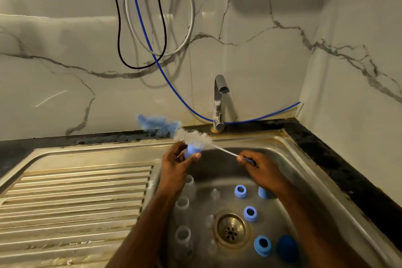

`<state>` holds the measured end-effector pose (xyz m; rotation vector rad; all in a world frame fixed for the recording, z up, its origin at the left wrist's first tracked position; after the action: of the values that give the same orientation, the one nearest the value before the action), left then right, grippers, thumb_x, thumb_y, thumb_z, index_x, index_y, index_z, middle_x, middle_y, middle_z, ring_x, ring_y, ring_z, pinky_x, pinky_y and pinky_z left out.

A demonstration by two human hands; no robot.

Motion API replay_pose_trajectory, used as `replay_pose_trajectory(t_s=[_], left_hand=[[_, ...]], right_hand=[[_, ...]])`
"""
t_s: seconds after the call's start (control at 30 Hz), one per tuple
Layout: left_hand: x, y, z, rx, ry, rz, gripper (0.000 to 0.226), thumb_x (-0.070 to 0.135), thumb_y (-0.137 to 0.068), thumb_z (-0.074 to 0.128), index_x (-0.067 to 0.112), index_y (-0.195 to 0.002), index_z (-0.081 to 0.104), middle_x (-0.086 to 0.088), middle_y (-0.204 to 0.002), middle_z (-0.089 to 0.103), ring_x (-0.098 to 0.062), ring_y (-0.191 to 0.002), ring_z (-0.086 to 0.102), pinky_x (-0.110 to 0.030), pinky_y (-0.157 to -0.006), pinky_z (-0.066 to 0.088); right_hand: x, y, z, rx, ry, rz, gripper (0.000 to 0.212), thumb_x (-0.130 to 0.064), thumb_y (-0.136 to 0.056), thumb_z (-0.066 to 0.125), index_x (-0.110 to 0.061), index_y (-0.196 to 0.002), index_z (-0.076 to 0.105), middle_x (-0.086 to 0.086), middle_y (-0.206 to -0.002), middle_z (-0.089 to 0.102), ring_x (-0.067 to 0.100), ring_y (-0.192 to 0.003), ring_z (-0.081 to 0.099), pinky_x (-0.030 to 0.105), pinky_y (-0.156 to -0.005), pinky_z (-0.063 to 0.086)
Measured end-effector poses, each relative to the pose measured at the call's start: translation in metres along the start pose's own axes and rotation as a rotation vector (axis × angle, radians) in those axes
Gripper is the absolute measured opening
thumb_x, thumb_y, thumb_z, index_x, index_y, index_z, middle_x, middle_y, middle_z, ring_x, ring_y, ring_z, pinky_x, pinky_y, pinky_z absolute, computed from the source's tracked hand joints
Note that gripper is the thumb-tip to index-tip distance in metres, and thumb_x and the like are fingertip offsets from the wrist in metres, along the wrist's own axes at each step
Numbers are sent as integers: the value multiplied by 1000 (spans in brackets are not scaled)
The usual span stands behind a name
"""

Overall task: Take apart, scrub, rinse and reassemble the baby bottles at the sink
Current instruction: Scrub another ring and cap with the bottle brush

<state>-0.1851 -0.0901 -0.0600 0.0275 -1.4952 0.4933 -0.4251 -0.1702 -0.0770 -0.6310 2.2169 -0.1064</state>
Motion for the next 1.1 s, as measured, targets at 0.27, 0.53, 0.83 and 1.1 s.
replay_pose_trajectory(t_s=[0.27,0.53,0.83,1.1], left_hand=[[-8,1,6,-9,28,-41,40,4,-86,75,7,-124,63,-6,-113,76,-23,-107,72,-32,-86,60],[-7,-5,-1,183,530,-245,44,33,-86,65,6,-121,61,-21,-116,71,-36,-101,72,-51,-91,58],[-21,-1,6,211,648,-517,48,44,-106,39,10,-136,56,-19,-122,69,-29,-105,66,-41,-85,53],[-12,-4,4,204,575,-453,48,43,-88,63,9,-120,62,-16,-115,73,-26,-102,73,-31,-80,53]], right_hand=[[-10,2,8,-33,21,-21,22,-41,-102,50,-30,-87,61,-8,-75,62,8,-72,60,32,-73,50],[34,0,-5,54,28,92,23,-41,-100,54,-38,-77,58,-9,-67,58,10,-67,57,49,-76,53],[5,-2,20,-11,-82,52,21,-31,-103,52,-42,-96,69,-20,-98,72,2,-98,65,42,-96,52],[18,-1,7,26,-75,85,23,-31,-101,55,-47,-92,69,-28,-96,70,0,-99,65,43,-98,50]])
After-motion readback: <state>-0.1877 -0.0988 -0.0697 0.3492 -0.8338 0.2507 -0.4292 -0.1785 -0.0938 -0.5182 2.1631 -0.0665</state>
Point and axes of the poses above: each hand's wrist, its own y-axis away from the middle knuckle, its own z-axis out of the palm, x = y × z, the point moved 4 cm from there along -y, towards the middle knuckle
